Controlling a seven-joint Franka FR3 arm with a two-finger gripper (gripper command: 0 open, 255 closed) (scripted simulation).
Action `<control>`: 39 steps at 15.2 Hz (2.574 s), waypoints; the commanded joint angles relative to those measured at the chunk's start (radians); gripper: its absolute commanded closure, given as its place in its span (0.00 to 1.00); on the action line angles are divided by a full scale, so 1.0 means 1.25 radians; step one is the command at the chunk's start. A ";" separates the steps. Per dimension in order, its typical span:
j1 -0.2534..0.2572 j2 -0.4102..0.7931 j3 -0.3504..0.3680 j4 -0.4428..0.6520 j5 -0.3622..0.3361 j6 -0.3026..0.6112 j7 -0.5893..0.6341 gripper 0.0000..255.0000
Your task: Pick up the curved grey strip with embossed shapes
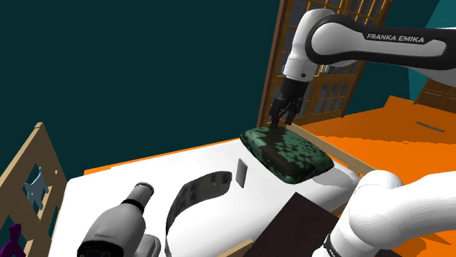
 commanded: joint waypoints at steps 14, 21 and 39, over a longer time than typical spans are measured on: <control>0.042 0.079 0.224 -0.159 0.147 0.279 0.304 0.00; 0.048 0.231 0.354 -0.151 0.189 0.452 0.471 0.00; 0.063 0.826 0.508 0.140 -0.221 0.732 1.110 0.00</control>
